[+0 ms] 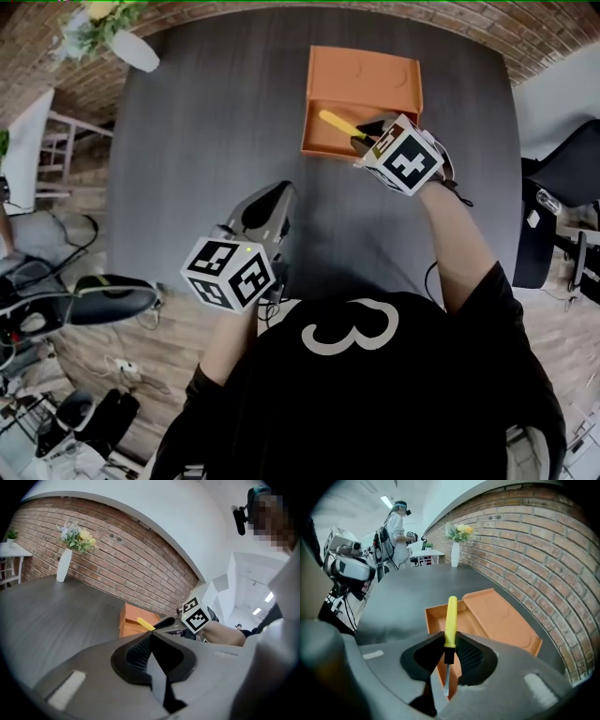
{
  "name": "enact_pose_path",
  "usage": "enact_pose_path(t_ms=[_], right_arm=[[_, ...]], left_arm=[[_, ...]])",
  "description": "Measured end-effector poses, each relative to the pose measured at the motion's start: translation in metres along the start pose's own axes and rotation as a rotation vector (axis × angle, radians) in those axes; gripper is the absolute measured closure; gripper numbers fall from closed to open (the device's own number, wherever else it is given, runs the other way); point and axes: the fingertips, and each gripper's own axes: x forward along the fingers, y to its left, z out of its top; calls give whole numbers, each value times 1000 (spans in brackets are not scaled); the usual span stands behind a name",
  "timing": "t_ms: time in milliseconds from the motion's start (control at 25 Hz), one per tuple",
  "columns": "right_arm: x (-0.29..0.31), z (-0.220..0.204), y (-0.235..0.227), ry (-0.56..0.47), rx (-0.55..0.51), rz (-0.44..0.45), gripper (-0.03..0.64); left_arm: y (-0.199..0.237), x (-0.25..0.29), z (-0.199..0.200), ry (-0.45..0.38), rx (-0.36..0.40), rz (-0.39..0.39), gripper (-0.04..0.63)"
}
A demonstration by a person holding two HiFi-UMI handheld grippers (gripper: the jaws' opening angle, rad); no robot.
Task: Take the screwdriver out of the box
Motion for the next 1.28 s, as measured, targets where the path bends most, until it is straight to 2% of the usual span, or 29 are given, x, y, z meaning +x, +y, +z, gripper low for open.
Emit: enact_pose_path(t_ms=[320, 520, 800, 1040, 1280], right_arm=[[-76, 11, 28, -252, 74, 37, 540], [-126, 7, 44, -426, 82, 20, 540], [-206, -9, 81, -680, 198, 83, 540], [-254, -44, 103, -778, 209, 48, 540], [-284, -65, 125, -840, 243, 56, 540]], left_arm=[[-51, -15, -10, -15, 24, -21, 580], [-85, -26, -14, -34, 50, -33, 580], [-132, -44, -17, -69, 86, -49, 580], [-178, -56, -14, -114, 146, -75, 580], [-210, -67, -22, -135, 177, -93, 580]])
